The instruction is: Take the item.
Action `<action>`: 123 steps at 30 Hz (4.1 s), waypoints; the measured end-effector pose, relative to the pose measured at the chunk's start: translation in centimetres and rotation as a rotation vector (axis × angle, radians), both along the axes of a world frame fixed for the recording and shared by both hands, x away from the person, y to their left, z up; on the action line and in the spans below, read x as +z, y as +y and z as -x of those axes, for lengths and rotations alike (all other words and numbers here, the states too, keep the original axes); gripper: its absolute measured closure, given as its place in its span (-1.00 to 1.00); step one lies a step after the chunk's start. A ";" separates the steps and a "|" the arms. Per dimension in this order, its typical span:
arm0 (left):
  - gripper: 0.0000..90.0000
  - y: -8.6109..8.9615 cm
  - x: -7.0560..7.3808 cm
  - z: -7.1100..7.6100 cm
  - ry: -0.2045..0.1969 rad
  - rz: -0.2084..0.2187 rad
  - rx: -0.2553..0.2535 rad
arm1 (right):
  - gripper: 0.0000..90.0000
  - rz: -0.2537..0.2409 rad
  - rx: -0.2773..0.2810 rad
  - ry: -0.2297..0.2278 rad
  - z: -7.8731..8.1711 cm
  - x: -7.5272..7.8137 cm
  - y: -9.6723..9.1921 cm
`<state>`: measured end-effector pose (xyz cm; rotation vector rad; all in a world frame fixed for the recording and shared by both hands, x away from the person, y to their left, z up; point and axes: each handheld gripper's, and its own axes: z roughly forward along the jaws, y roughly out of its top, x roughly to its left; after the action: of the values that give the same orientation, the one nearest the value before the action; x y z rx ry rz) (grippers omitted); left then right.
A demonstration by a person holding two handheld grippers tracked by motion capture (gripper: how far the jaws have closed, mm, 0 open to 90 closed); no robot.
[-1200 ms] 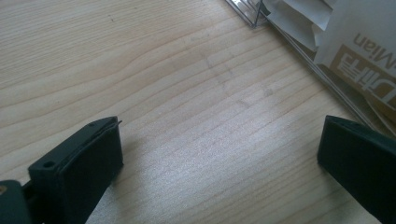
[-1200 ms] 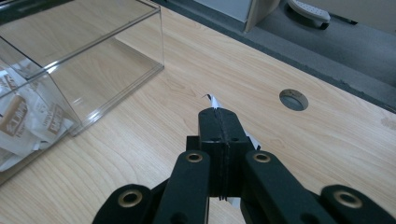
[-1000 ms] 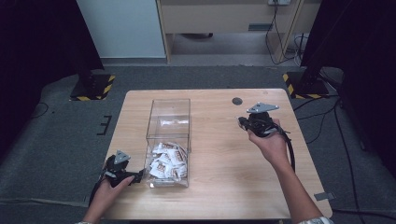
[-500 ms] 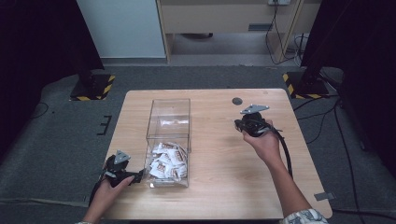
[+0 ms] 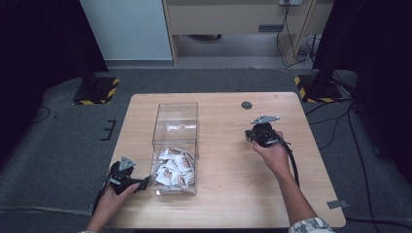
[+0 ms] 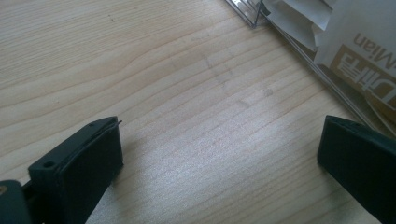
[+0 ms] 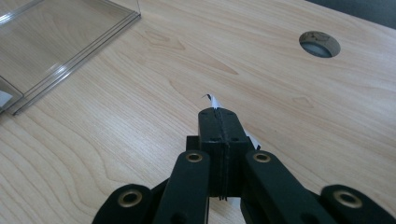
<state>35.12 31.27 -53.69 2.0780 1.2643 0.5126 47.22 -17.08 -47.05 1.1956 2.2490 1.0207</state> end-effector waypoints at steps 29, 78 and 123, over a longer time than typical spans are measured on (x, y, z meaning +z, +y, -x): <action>-1.00 0.0 0.0 0.0 0.000 -0.001 -0.001 | 0.96 0.009 0.032 0.039 -0.3 -2.6 2.3; -1.00 0.0 0.0 0.0 0.000 -0.002 -0.001 | -0.77 -0.079 -0.059 0.000 0.9 1.2 1.6; -1.00 0.0 0.0 0.0 0.000 -0.002 0.000 | -0.84 -0.056 -0.039 0.089 10.7 -5.2 -2.3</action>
<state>35.11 31.28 -53.69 2.0799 1.2638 0.5138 36.51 -19.34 -52.28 1.3276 2.2686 1.0412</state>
